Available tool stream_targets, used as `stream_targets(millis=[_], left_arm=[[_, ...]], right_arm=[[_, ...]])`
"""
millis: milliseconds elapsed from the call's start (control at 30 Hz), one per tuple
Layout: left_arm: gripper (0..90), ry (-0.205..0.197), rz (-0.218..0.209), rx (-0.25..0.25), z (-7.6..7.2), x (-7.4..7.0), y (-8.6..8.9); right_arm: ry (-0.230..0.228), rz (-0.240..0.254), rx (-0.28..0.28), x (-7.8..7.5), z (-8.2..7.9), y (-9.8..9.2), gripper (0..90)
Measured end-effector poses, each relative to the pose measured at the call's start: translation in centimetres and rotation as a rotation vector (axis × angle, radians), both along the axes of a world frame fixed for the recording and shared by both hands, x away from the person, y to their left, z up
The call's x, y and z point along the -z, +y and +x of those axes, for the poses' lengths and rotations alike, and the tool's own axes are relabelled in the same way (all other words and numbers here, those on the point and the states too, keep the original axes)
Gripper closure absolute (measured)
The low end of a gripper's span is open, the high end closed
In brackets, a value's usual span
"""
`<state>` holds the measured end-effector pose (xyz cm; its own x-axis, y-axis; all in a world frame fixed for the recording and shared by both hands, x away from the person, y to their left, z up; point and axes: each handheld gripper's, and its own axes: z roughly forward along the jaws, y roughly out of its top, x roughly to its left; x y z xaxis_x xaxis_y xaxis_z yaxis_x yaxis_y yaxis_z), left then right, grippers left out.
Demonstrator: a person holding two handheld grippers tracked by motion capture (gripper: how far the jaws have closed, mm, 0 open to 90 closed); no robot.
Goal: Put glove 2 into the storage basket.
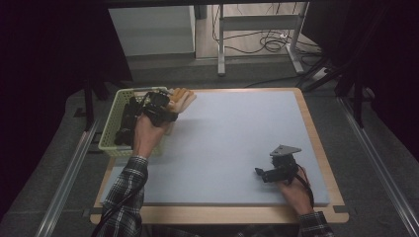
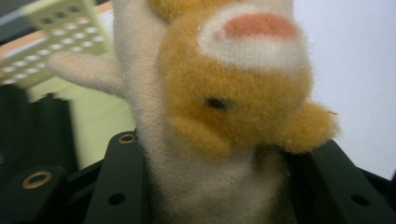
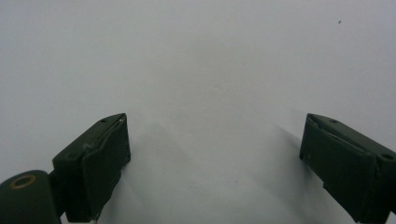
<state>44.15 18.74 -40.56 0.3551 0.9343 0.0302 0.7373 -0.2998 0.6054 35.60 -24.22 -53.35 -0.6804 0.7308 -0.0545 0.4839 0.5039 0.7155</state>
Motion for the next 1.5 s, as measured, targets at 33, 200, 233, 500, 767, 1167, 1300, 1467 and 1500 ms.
stream_targets(millis=[33, 200, 233, 500, 767, 1167, 1300, 1467, 1500], left_arm=[[54.1, -0.001, 0.004, -0.01, 0.0, -0.1, 0.4], [53.7, -0.003, 0.015, -0.079, 0.2, -0.7, 3.2], [53.6, -0.004, 0.016, -0.094, 0.2, -0.8, 4.0], [53.2, 0.015, 0.013, -0.191, 0.5, 0.2, 7.8], [52.8, 0.053, 0.014, -0.241, 1.7, 3.2, 9.4], [52.4, 0.115, 0.059, -0.222, 3.9, 6.7, 7.6], [52.0, 0.134, 0.073, -0.212, 4.6, 7.3, 6.9], [51.3, 0.17, 0.08, -0.207, 5.3, 8.3, 6.3], [51.0, 0.175, 0.078, -0.206, 5.5, 8.5, 6.2]], right_arm=[[0.0, 0.0, 0.0, 0.0, 0.0, 0.0, 8.2], [0.0, 0.0, 0.0, 0.0, 0.0, 0.0, 8.2], [0.0, 0.0, 0.0, 0.0, 0.0, 0.0, 8.2], [0.0, 0.0, 0.0, 0.0, 0.0, 0.0, 8.2], [0.0, 0.0, 0.001, 0.0, 0.0, 0.0, 8.2], [0.0, 0.001, 0.001, 0.0, 0.0, 0.0, 8.2], [0.0, 0.001, 0.001, 0.0, 0.0, 0.0, 8.2], [-0.001, 0.001, 0.0, 0.0, 0.0, 0.0, 8.2], [0.0, 0.001, 0.001, 0.0, 0.0, 0.0, 8.3]])
